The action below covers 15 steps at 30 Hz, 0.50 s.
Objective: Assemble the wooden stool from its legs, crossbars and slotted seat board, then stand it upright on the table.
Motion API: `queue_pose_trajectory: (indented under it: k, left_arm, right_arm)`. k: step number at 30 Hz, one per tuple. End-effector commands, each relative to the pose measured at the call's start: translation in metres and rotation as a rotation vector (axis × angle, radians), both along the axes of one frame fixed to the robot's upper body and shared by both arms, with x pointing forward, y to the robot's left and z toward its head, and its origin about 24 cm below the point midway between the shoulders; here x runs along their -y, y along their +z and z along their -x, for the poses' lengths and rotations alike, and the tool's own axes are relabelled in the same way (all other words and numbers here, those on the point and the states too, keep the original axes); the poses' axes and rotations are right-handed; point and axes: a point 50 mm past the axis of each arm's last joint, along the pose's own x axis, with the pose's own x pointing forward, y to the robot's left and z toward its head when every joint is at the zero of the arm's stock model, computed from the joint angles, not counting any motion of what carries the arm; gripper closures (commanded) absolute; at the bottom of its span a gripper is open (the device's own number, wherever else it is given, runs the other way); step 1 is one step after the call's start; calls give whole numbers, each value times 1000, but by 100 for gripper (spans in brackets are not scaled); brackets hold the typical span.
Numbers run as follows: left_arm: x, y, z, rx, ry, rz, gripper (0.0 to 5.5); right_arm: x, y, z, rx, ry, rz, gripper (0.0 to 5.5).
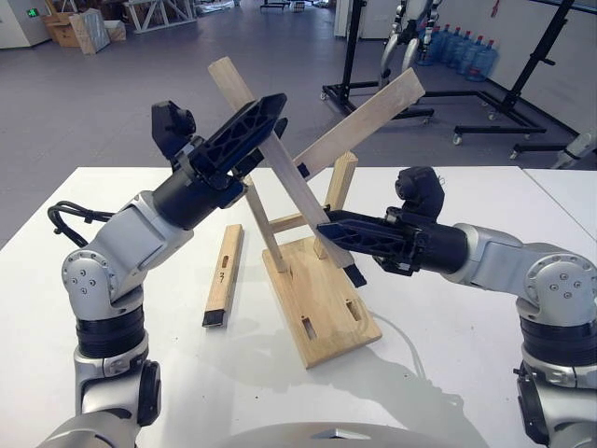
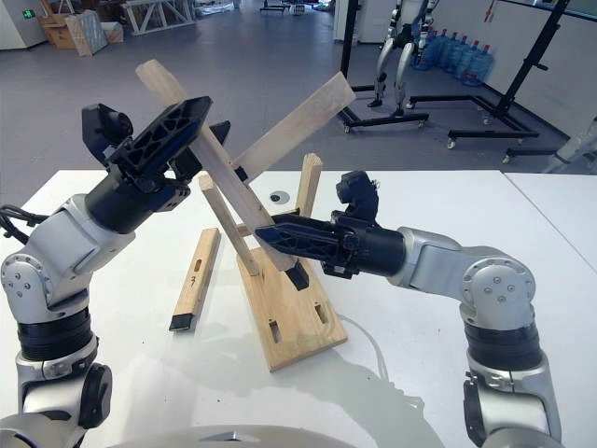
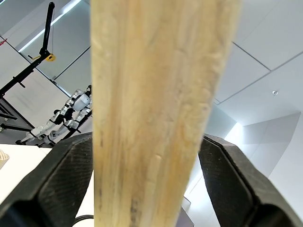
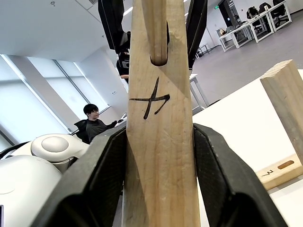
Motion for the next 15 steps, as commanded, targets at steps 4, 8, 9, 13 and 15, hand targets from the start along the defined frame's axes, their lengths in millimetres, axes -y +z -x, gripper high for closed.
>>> queue_pose_trajectory:
  k: [4,8,9,13,15]
  left_arm:
    - [5,-4,1,0,-36,-32,193]
    - [2,-5,-2,-17,-23,-23,193]
    - [1,-5,-3,-19,-19,-19,193]
    - [-1,-5,-5,-30,-6,-14,243]
    - [-1,-5,-5,-34,-4,-17,271]
  right_arm:
    - [-2,2,1,20,11,1,346]
    - [-2,2,1,18,10,-3,346]
    - [-2,2,1,17,9,-4,346]
    - [-3,1,2,14,11,-2,346]
    - [-3,0,2,11,12,1,346]
